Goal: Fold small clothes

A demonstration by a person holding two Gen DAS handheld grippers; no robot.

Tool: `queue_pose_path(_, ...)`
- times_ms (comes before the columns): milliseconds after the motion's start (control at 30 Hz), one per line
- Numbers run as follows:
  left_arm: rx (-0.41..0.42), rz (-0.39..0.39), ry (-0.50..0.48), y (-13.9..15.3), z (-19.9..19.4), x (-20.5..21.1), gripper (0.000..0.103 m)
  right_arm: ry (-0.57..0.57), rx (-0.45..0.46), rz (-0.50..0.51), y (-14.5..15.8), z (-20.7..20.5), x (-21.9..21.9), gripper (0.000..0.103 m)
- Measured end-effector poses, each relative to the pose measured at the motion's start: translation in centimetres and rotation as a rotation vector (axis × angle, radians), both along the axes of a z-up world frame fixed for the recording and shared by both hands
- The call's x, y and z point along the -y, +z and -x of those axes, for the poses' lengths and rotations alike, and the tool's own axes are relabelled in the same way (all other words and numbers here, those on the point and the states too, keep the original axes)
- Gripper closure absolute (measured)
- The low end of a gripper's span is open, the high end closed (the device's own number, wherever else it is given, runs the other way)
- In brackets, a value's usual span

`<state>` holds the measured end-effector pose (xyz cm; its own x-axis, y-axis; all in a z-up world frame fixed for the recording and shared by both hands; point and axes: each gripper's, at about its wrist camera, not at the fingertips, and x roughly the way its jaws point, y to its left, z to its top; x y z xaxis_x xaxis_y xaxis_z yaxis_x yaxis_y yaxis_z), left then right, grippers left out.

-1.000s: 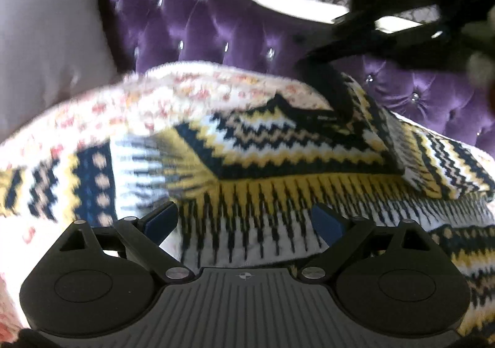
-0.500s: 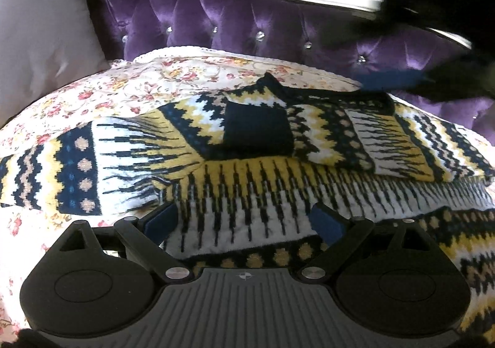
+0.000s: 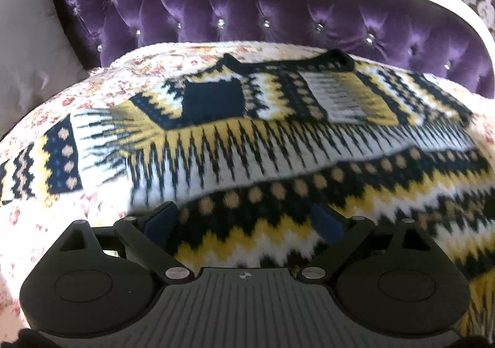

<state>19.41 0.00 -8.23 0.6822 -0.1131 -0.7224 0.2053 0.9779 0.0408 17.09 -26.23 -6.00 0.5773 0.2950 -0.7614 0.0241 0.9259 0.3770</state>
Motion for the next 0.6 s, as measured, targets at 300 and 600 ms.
queue_pose_path(300, -0.086, 0.017, -0.035, 0.6, 4.9, -0.3, 0.009, -0.157, 0.070, 0.074, 0.8, 9.8, 2.2, 0.038)
queue_pose_path(600, -0.149, 0.025, -0.083, 0.7, 8.3, 0.1, 0.009, -0.207, 0.078, -0.156, -1.0, 12.6, 4.5, 0.050)
